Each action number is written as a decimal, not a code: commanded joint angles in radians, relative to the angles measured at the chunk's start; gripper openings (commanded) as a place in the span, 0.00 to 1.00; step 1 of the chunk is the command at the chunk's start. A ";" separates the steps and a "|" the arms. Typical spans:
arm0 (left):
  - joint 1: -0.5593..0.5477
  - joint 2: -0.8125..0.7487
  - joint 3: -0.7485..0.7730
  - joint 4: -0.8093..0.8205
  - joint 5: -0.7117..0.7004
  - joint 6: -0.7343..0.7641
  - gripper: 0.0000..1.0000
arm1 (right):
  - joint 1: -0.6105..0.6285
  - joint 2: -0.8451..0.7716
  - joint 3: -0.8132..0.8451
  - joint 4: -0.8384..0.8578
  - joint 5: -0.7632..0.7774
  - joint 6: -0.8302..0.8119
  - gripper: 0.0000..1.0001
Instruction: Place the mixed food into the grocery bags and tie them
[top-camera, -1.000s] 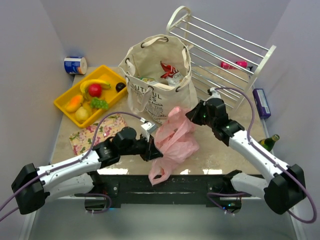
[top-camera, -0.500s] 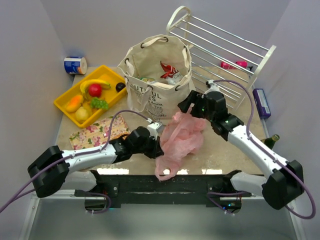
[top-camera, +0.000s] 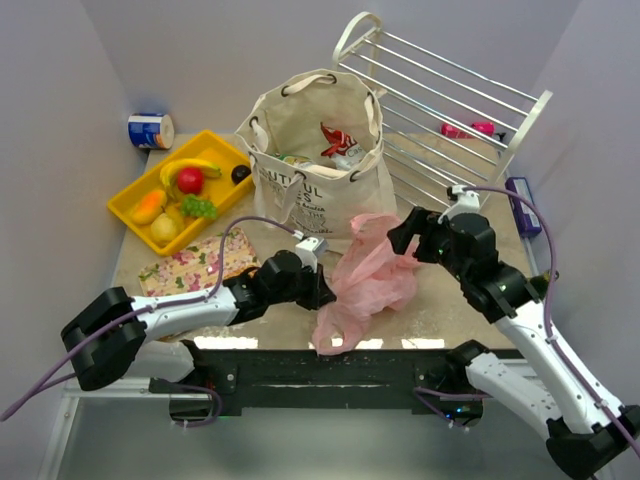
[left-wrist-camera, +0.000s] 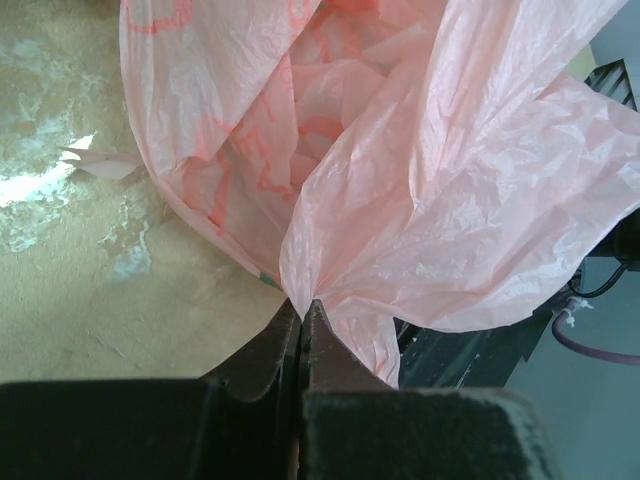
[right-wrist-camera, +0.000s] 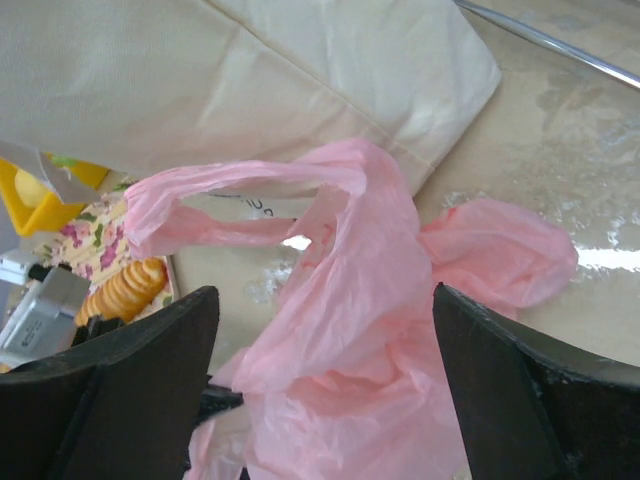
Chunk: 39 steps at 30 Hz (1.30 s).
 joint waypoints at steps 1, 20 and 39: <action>-0.013 0.010 0.031 0.098 0.021 0.010 0.00 | 0.002 -0.016 -0.004 -0.059 -0.126 -0.025 0.84; -0.159 0.254 0.195 0.130 -0.014 0.055 0.00 | 0.065 0.145 -0.338 0.205 -0.217 0.156 0.77; -0.061 -0.108 0.240 -0.236 -0.112 0.251 0.97 | 0.070 0.299 0.021 0.119 -0.283 -0.138 0.00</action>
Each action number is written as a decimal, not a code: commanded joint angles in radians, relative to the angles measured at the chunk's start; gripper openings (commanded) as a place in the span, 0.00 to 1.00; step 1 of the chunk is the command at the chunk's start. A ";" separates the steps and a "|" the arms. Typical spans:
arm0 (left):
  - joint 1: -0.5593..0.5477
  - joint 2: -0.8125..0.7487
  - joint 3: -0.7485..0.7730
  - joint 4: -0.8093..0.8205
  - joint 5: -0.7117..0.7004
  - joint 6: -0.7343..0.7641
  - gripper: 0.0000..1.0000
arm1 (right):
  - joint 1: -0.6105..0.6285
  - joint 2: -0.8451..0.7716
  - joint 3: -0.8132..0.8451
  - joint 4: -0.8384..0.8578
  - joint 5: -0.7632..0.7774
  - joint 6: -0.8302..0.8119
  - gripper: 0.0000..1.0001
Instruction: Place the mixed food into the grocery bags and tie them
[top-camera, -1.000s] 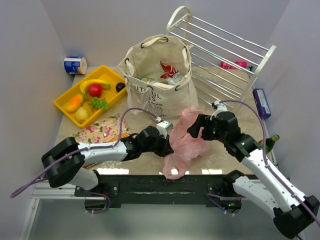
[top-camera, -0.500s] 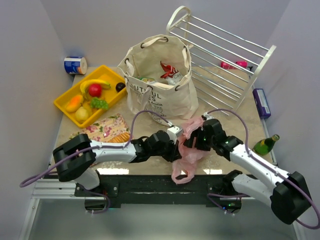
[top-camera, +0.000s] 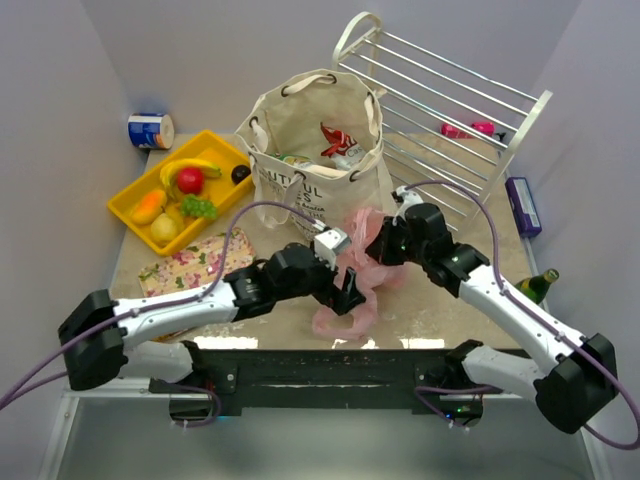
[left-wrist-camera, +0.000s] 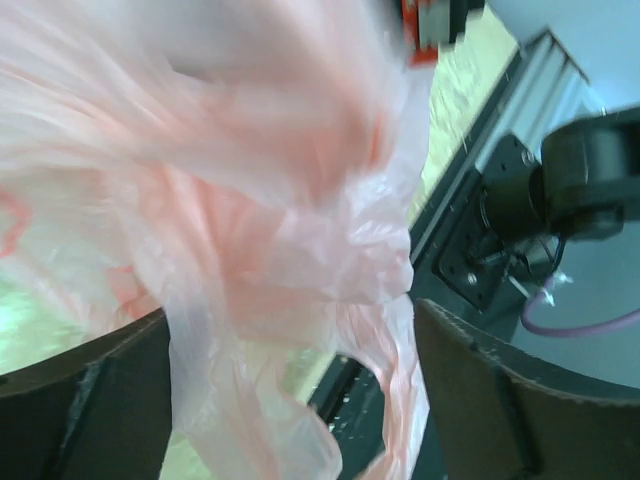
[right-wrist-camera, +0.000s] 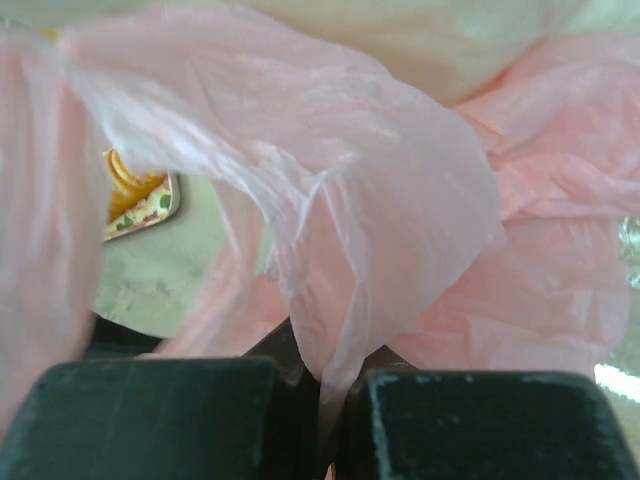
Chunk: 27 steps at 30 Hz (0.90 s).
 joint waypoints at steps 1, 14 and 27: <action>0.078 -0.167 0.049 -0.203 -0.088 0.081 0.98 | 0.000 0.049 0.099 -0.050 -0.081 -0.136 0.00; 0.159 -0.274 0.184 -0.316 -0.108 0.164 1.00 | 0.003 0.083 0.109 -0.005 -0.284 -0.153 0.00; 0.279 -0.107 0.089 0.000 0.086 -0.007 0.82 | 0.003 0.045 0.037 0.028 -0.315 -0.178 0.00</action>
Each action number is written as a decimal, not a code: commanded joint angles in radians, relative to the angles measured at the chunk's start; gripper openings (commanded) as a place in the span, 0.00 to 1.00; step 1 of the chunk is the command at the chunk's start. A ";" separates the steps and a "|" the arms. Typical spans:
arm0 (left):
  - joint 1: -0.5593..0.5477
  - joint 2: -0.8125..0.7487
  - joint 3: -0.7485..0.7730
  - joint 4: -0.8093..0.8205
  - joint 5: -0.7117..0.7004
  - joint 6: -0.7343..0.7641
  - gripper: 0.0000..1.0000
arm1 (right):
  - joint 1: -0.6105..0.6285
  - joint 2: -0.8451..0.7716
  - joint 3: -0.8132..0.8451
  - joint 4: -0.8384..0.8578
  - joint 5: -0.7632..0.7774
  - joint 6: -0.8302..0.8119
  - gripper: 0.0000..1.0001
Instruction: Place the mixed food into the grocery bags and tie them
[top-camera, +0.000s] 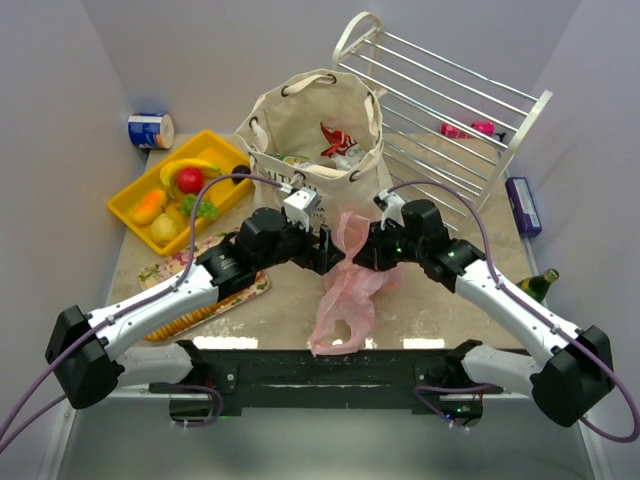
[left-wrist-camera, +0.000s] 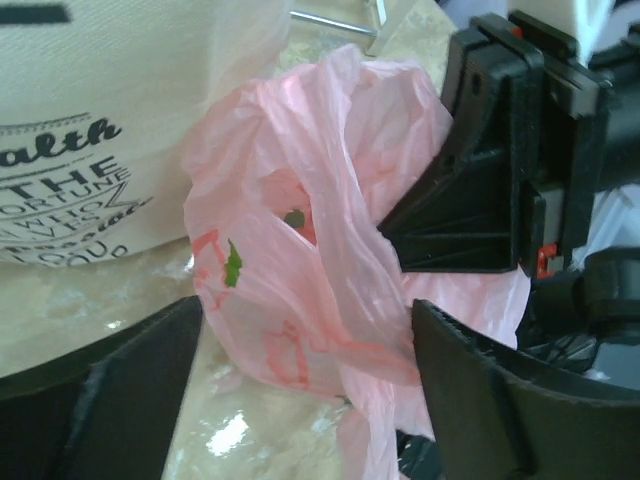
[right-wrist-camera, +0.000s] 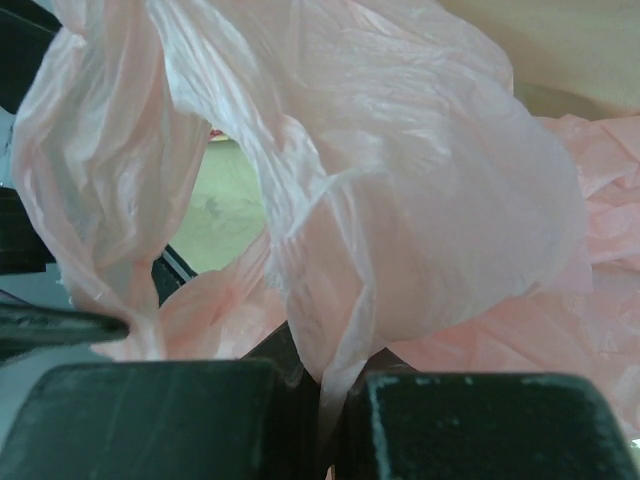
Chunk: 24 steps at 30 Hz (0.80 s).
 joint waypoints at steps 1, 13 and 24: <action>0.062 0.022 -0.060 0.217 0.088 -0.091 0.73 | 0.003 -0.009 -0.010 0.036 -0.044 -0.031 0.00; 0.175 -0.065 -0.057 0.001 0.055 -0.001 0.00 | 0.026 -0.002 -0.013 0.071 -0.126 0.018 0.02; 0.180 -0.268 -0.032 -0.376 -0.579 0.202 0.00 | 0.143 0.236 0.123 0.153 -0.165 0.030 0.01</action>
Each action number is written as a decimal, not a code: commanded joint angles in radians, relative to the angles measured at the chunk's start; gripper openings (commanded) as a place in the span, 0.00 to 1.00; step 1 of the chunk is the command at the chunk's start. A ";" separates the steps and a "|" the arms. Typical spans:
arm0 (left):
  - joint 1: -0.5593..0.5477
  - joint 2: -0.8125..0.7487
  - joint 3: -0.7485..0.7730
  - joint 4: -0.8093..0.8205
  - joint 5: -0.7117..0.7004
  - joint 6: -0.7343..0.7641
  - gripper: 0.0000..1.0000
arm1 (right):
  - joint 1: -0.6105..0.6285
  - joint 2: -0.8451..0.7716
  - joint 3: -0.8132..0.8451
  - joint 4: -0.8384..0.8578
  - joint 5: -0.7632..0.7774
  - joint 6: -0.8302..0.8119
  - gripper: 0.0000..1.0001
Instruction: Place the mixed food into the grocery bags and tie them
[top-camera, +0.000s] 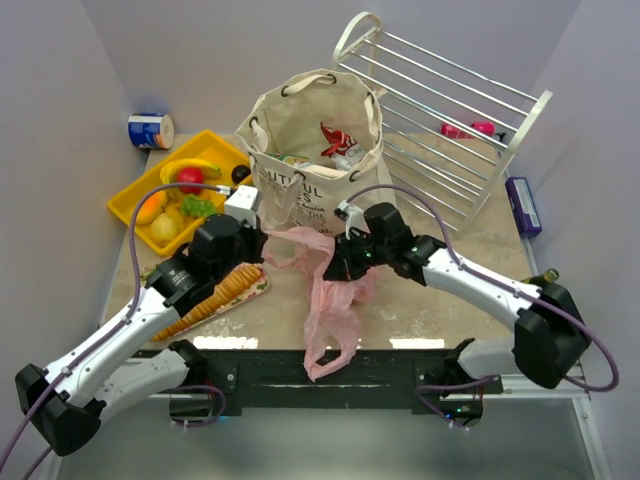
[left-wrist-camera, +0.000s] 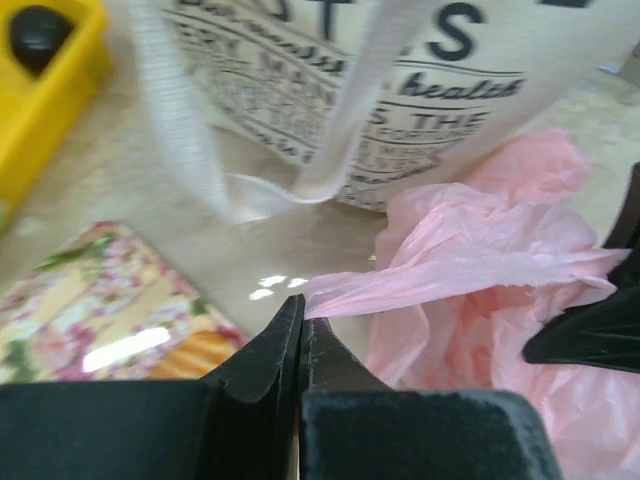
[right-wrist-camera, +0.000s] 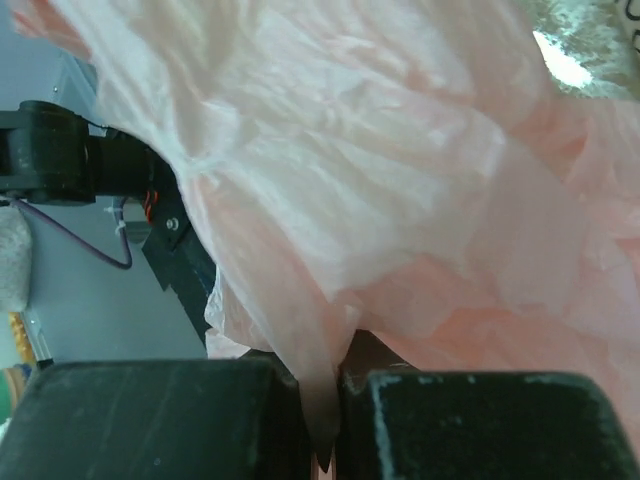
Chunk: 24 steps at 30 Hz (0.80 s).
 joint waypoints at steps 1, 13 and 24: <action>0.007 0.009 0.038 -0.113 -0.335 0.142 0.00 | -0.002 0.049 0.130 -0.001 -0.040 -0.036 0.00; 0.005 0.136 0.052 -0.038 -0.501 0.282 0.00 | -0.034 -0.109 0.204 -0.241 0.155 -0.147 0.08; 0.007 0.056 0.187 -0.084 0.066 0.094 0.00 | 0.048 -0.182 0.397 -0.402 0.567 -0.102 0.69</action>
